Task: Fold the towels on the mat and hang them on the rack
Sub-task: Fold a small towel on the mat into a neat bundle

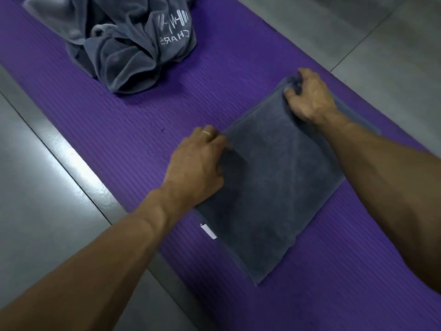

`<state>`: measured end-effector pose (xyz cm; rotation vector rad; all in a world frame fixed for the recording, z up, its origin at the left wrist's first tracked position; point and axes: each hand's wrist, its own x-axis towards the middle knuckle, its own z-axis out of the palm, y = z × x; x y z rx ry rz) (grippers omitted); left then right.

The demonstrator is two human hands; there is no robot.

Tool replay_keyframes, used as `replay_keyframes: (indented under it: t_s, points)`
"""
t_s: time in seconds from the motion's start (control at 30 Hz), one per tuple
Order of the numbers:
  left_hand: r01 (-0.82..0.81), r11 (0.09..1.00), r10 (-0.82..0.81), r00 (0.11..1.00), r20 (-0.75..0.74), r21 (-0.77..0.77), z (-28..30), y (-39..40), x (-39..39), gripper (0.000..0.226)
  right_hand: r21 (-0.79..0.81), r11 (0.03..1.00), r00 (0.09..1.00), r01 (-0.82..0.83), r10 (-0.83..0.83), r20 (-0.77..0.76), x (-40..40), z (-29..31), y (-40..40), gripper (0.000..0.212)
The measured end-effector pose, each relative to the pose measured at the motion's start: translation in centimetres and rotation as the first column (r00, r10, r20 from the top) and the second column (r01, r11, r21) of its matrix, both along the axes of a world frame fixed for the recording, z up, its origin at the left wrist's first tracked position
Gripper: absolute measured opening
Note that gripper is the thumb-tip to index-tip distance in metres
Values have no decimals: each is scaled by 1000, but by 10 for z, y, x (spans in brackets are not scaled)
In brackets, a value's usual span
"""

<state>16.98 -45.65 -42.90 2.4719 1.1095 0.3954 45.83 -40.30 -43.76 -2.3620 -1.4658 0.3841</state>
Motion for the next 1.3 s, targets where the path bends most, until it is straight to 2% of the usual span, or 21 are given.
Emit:
replay_keyframes:
  t_s: [0.07, 0.17, 0.23, 0.3, 0.37, 0.5, 0.57, 0.6, 0.67, 0.73, 0.8, 0.9, 0.97, 1.07, 1.2, 1.3]
  points:
    - [83, 996, -83, 996, -12, 17, -11, -8, 25, 52, 58, 998, 1000, -27, 28, -6, -5, 3, -5, 53]
    - [91, 996, -92, 967, -237, -13, -31, -23, 42, 64, 171, 949, 963, -265, 254, 87, -39, -9, -41, 53]
    - [37, 999, -27, 947, -319, 24, -40, -29, 37, 72, 76, 887, 885, -455, 440, 152, -64, -24, -68, 60]
    - [4, 999, 7, 940, -341, 32, -40, -30, 36, 78, -106, 817, 786, -567, 575, 227, -60, -31, -73, 68]
    - [3, 1000, -1, 928, -373, 7, -38, -30, 37, 88, -196, 825, 781, -529, 564, 267, -33, -32, -55, 71]
    - [11, 1000, -20, 915, -403, -23, -37, -28, 38, 105, -341, 912, 908, -226, 324, 265, 31, -22, -2, 69]
    - [10, 1000, -19, 907, -420, -22, -36, -27, 38, 107, -343, 925, 926, -164, 264, 271, 26, -16, 13, 66]
    - [3, 1000, -12, 904, -427, -21, -35, -27, 39, 106, -270, 941, 920, -203, 278, 277, 15, -14, 12, 62]
    - [-41, 999, 29, 917, -397, -22, -29, -28, 44, 102, -18, 942, 907, -335, 328, 263, -12, -11, -11, 53]
    - [-74, 997, 65, 959, -276, -24, -25, -38, 61, 91, 144, 910, 912, -388, 356, 204, -34, -14, -54, 47]
    - [-57, 998, 54, 979, -195, -9, -25, -56, 81, 80, 132, 901, 906, -413, 392, 160, -39, -23, -95, 47]
    - [0, 1000, 1, 956, -295, 3, -32, -78, 96, 81, -140, 858, 824, -495, 514, 238, 2, -30, -123, 64]
    - [34, 999, -34, 920, -391, -6, -35, -80, 95, 94, -252, 886, 849, -388, 450, 275, 49, -30, -117, 72]
    - [53, 999, -53, 902, -429, -13, -33, -77, 94, 106, -305, 938, 913, -164, 261, 313, 90, -25, -102, 73]
    - [57, 998, -59, 887, -457, -18, -33, -78, 94, 108, -119, 990, 965, 82, -49, 257, 97, -23, -127, 72]
    - [83, 997, -76, 874, -481, -6, -34, -76, 95, 109, -139, 972, 955, 188, -148, 258, 108, -15, -139, 63]
